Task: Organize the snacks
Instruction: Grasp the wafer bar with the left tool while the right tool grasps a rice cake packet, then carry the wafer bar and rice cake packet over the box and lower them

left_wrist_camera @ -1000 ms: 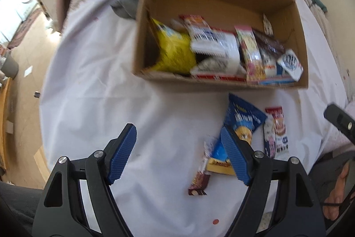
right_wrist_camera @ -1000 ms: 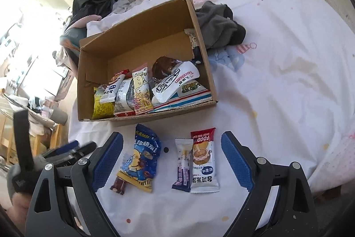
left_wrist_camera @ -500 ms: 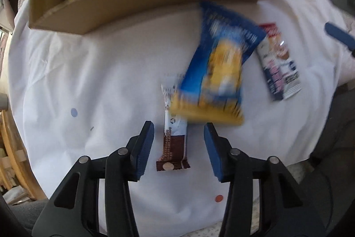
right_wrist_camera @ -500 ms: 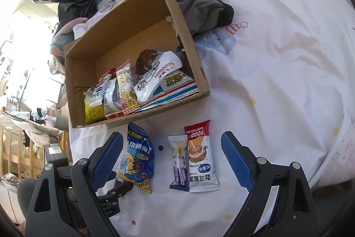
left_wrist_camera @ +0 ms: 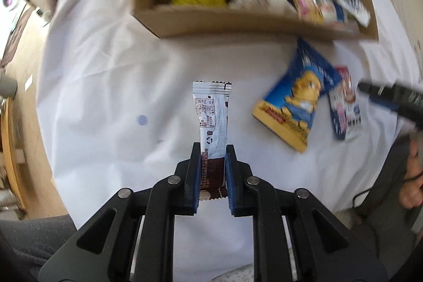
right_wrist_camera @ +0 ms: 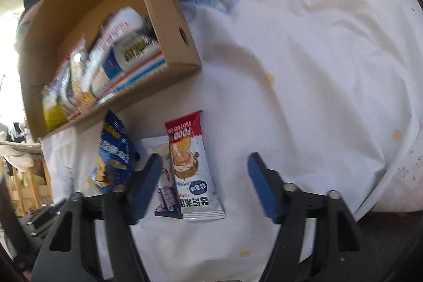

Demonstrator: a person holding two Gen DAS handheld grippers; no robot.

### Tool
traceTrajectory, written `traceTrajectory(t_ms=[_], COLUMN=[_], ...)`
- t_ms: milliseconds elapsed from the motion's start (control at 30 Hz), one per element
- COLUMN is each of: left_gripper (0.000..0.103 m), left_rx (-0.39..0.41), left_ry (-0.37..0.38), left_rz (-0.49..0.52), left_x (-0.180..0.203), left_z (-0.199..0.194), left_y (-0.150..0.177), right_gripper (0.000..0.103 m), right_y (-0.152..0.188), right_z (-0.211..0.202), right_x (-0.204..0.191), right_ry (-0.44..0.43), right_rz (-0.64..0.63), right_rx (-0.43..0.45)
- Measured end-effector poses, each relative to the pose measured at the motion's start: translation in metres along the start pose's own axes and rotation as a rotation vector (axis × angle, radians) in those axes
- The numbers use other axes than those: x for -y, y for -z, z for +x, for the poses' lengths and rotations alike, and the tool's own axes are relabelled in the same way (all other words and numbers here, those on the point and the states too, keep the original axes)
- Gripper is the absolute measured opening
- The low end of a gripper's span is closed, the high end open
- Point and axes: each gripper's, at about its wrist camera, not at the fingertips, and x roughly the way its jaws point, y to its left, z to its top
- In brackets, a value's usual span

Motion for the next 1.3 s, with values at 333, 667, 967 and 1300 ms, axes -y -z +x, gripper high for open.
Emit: traceTrajectory(t_ms=[333,667,967,1300], left_gripper=[0.013,0.013,0.013,0.013], left_rx=[0.06,0.069,0.11,0.149], left_ry=[0.003,-0.001,-0.037,-0.077], left_rz=[-0.074,-0.085,-0.136,-0.207], left_x=[-0.016,-0.015,-0.026,-0.047], left_z=[-0.015,-0.011,-0.016,-0.019], left_y=[-0.019,-0.021,-0.02,-0.021], right_gripper=[0.054,0.032,0.032,0.032], right_y=[0.015,0.018,0.013,0.017], right_z=[0.032,0.009,-0.012,-0.059], right_x=[-0.042,-0.031,-0.012,-0.016], right_ry=[0.215,0.192,0.127,-0.034], right_rz=[-0.239,-0.202,-0.129,-0.118], right_rx=[-0.038,0.029,0.052,0.144])
